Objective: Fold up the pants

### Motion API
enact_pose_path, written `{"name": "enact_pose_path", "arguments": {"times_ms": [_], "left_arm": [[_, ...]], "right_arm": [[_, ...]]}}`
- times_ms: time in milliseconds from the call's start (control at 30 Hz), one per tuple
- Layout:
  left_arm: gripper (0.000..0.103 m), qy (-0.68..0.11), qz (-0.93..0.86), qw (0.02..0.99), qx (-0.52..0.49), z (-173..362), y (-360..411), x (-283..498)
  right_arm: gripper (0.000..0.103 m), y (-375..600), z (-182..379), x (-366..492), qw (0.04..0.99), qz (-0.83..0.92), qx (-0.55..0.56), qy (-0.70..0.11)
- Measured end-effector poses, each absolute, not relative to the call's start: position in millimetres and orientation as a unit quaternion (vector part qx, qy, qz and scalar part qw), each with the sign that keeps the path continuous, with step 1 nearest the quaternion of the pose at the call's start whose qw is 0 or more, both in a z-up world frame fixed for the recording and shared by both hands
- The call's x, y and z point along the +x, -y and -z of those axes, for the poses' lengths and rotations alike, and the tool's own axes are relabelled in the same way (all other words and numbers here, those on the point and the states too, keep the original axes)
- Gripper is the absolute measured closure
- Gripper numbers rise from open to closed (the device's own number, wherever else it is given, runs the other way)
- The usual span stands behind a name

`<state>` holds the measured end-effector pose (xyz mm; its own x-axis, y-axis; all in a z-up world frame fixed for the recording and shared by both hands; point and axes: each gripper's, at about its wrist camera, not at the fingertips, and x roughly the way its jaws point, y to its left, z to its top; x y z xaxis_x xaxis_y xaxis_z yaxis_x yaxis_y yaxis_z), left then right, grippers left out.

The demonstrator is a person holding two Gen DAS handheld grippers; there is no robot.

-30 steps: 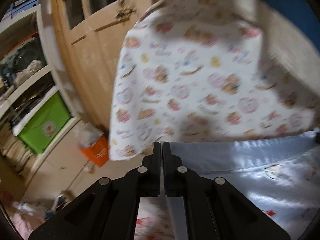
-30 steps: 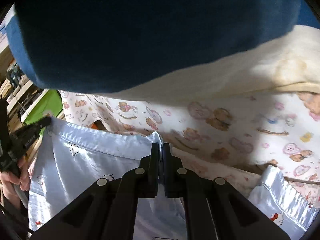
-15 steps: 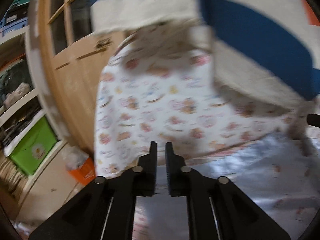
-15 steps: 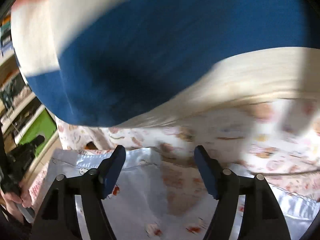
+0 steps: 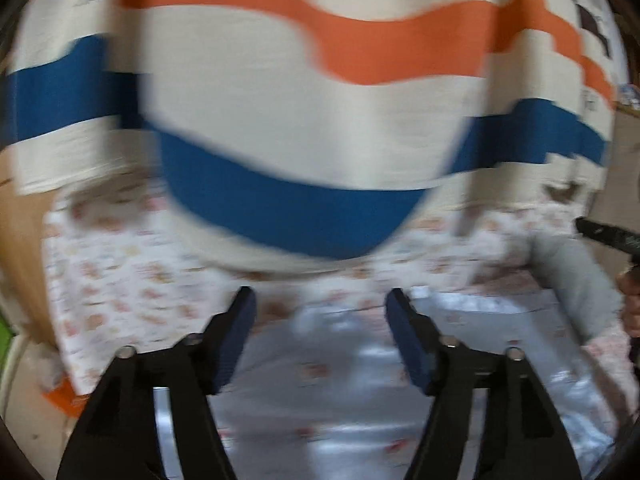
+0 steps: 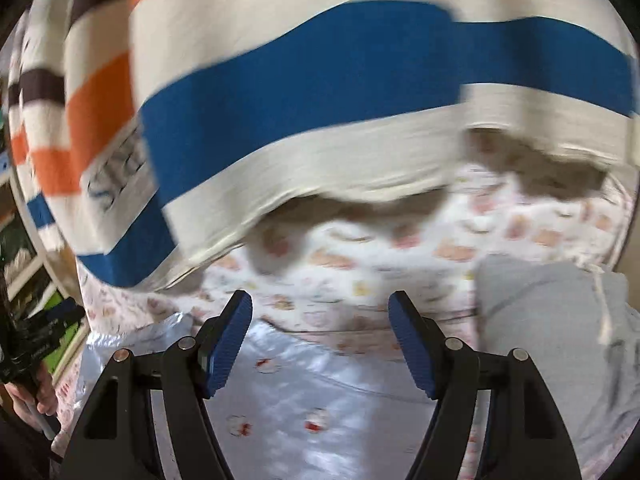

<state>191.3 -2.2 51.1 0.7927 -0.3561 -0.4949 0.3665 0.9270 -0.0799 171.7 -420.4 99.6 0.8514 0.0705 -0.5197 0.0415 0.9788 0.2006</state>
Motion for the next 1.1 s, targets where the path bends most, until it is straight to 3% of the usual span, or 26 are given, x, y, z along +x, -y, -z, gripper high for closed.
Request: {"name": "enact_pose_path", "arguments": {"times_ms": [100, 167, 200, 267, 433, 533, 833, 867, 900, 933, 967, 1100], "left_arm": [[0.035, -0.288, 0.238, 0.928, 0.017, -48.3, 46.4, 204.2], [0.037, -0.311, 0.255, 0.915, 0.024, -38.5, 75.4, 215.1], [0.048, -0.329, 0.266, 0.906, 0.024, -31.4, 90.0, 221.3], [0.059, -0.365, 0.28, 0.888, 0.022, -16.4, 118.0, 235.7], [0.059, -0.409, 0.246, 0.878, 0.043, 11.1, 159.9, 267.7], [0.059, -0.424, 0.234, 0.874, 0.045, 20.1, 166.7, 286.1], [0.06, -0.44, 0.21, 0.87, 0.077, 33.8, 176.6, 302.8], [0.074, -0.443, 0.21, 0.869, 0.075, 36.6, 176.4, 304.5], [0.095, -0.445, 0.215, 0.867, 0.072, 38.9, 176.2, 305.6], [0.103, -0.445, 0.221, 0.865, 0.073, 40.3, 176.1, 306.0], [0.103, -0.441, 0.222, 0.867, 0.076, 40.5, 176.2, 305.5], [0.103, -0.421, 0.222, 0.877, 0.072, 34.6, 175.0, 304.6]], "right_arm": [[0.032, 435.3, -82.1, 176.8, 0.935, 0.032, 0.094, -0.34], [0.041, 440.0, -66.3, 181.8, 0.918, 0.049, 0.087, -0.384], [0.045, 445.4, -57.8, 184.6, 0.908, 0.052, 0.092, -0.406], [0.052, 451.4, -33.7, 192.7, 0.886, 0.034, 0.117, -0.448], [0.062, 463.3, 8.0, 208.2, 0.847, 0.041, 0.122, -0.516], [0.078, 466.3, 19.9, 223.2, 0.83, 0.071, 0.106, -0.543], [0.082, 450.4, 28.8, 249.5, 0.816, 0.13, 0.041, -0.562], [0.083, 448.3, 28.5, 249.8, 0.82, 0.131, 0.036, -0.556], [0.085, 447.0, 28.4, 250.1, 0.824, 0.127, 0.035, -0.551], [0.091, 446.3, 29.4, 251.9, 0.827, 0.123, 0.037, -0.547], [0.101, 447.5, 29.3, 251.4, 0.832, 0.121, 0.042, -0.54], [0.103, 452.5, 24.5, 250.3, 0.847, 0.109, 0.069, -0.516]]}}
